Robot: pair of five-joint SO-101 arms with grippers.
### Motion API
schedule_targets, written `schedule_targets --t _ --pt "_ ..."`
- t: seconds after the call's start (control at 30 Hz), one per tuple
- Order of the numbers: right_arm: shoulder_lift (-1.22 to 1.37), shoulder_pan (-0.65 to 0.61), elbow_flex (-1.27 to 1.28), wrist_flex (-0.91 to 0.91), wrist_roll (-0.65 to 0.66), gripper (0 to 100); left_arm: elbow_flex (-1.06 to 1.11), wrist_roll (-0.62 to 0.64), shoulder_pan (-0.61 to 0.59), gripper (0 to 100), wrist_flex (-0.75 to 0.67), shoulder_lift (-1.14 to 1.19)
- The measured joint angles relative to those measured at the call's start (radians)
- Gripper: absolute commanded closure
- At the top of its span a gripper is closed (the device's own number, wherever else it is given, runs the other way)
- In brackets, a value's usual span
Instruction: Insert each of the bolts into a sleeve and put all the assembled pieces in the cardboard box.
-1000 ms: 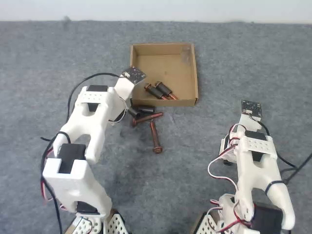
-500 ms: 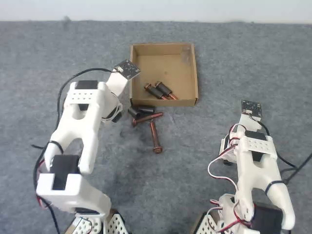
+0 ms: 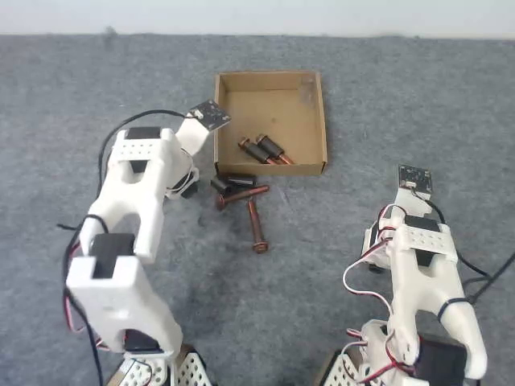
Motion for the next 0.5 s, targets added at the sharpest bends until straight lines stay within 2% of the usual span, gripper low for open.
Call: schedule_targets --t 0.13,0.33,0.5 --pt "0.0 0.0 0.0 0.0 0.0 98.8 -0.054 0.0 0.002 85 0.0 0.063" --pt "0.0 0.0 0.0 0.0 0.0 98.8 -0.123 -0.005 0.005 95 0.002 0.137" --pt "0.0 0.0 0.0 0.0 0.0 98.8 -0.137 -0.003 0.029 96 0.008 0.157"
